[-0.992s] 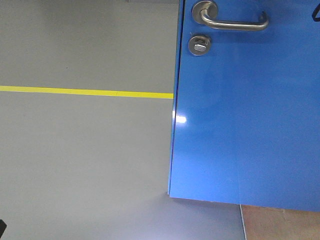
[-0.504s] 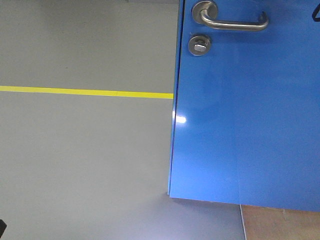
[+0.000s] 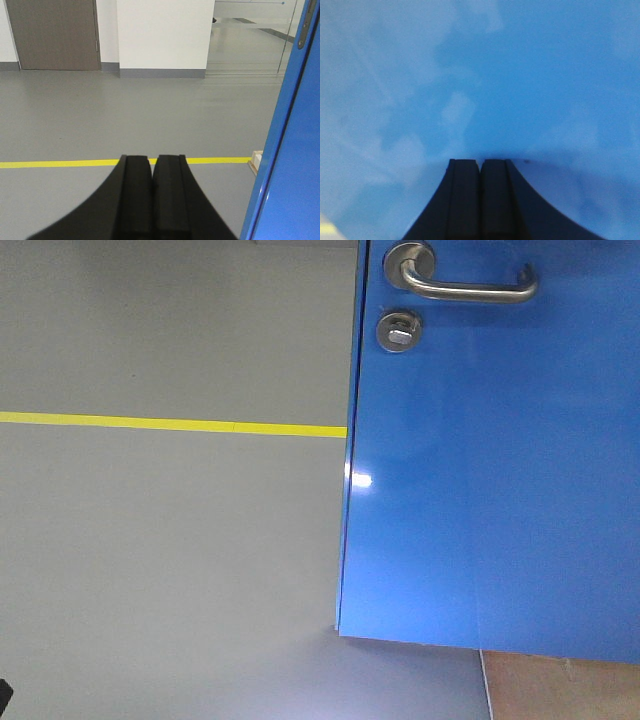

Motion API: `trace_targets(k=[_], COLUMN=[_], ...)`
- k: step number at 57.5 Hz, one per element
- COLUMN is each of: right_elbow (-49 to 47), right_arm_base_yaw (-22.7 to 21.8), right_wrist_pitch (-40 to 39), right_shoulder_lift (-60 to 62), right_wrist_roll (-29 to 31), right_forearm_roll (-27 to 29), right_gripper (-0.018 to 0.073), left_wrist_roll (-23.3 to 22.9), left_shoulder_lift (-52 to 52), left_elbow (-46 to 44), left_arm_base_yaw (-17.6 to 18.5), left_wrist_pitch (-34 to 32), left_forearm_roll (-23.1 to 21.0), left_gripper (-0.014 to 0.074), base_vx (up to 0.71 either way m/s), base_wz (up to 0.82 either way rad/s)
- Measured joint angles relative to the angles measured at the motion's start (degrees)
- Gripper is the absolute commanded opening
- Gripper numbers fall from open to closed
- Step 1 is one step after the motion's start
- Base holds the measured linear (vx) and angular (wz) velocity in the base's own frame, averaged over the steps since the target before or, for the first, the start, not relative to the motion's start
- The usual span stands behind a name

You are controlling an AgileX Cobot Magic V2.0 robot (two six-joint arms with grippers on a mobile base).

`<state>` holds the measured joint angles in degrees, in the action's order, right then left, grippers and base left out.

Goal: Move to blue door and open it

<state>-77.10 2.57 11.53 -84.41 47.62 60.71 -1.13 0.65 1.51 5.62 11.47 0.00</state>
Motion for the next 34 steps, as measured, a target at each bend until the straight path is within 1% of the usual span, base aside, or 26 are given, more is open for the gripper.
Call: trace_targets(k=[1,2,4,10,14,21,27,34], right_elbow=[0.1,0.3,0.8,4.6,7.7,13.7,18.4,26.2], right_arm_base_yaw=[-0.1,-0.2,-0.4,-1.7,-2.9,-5.2,-7.5,-10.4], right_wrist_pitch=[0.3,0.7,1.1,1.2,1.1,1.7,2.0,2.0], right_shoulder_lift=[0.4,1.1,2.0,6.1,9.1,16.1,22.4,31.6], right_wrist_roll=[-0.9,-2.9,-5.4,-15.3,-19.9,-24.4,-27.3,-31.3], right_forearm_roll=[-1.5,-4.1,-6.6,-15.3,-20.9,-31.4,-38.3,-46.5], right_gripper=[-0.0001,-0.0001,-0.0001,-0.0001,-0.0001,-0.0001,-0.0001,-0.0001], left_wrist_roll=[0.0,0.0,0.0,0.0,0.0,0.0,0.0,0.0], left_shoulder_lift=[0.0,0.0,0.0,0.0,0.0,0.0,0.0,0.0], left_elbow=[0.0,0.0,0.0,0.0,0.0,0.0,0.0,0.0], left_arm_base_yaw=[0.0,0.0,0.0,0.0,0.0,0.0,0.0,0.0], left_wrist_pitch=[0.0,0.0,0.0,0.0,0.0,0.0,0.0,0.0], left_forearm_roll=[0.0,0.0,0.0,0.0,0.0,0.0,0.0,0.0], left_gripper=[0.0073,0.0073,0.0073,0.0073,0.0073,0.0073,0.0073,0.0073], base_vx=[0.0,0.0,0.0,0.0,0.0,0.0,0.0,0.0], base_wz=[0.0,0.0,0.0,0.0,0.0,0.0,0.0,0.0])
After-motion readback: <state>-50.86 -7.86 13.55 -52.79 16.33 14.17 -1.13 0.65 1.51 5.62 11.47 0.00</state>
